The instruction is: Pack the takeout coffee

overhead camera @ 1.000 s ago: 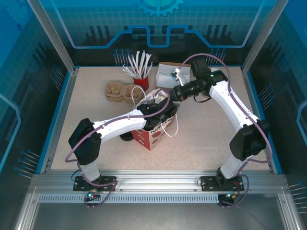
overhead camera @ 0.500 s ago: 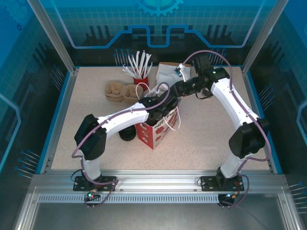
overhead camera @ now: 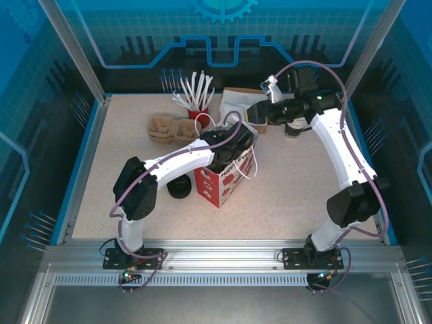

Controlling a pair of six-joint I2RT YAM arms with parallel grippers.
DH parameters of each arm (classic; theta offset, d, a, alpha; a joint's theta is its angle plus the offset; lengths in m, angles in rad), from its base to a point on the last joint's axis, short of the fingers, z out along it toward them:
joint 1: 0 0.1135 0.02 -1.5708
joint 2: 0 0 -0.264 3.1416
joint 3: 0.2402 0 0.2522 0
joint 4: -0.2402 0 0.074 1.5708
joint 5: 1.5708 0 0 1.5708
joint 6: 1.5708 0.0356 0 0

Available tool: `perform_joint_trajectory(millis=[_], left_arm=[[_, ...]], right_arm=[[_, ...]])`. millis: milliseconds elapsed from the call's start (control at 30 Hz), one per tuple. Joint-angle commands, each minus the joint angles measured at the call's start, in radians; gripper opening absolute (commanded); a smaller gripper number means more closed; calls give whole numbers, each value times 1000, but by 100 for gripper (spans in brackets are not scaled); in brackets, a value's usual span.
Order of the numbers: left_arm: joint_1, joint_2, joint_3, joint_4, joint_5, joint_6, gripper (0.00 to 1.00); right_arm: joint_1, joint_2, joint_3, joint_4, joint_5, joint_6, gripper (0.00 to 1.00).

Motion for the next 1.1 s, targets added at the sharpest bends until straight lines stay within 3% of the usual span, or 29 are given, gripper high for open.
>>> perform_joint_trajectory(millis=[0,300,433,767,1067], left_arm=[[9,94,2,-112,81,16,59],[10,140,21,-126,105,10,58],[9,159,21,-128,113,14,58],[2,191,6,-106,135,-6,57],[-3,196,7,-102,135,-19,57]], right_arm=[[-23,-73,-30,7,-6,53,53],[-47,-243,-256,12,116,134,53],[-48,-265,-302,14,116,200,55],[-20,-219,-329,4,146,356,55],[30,-133,-252,-62,174,357,55]])
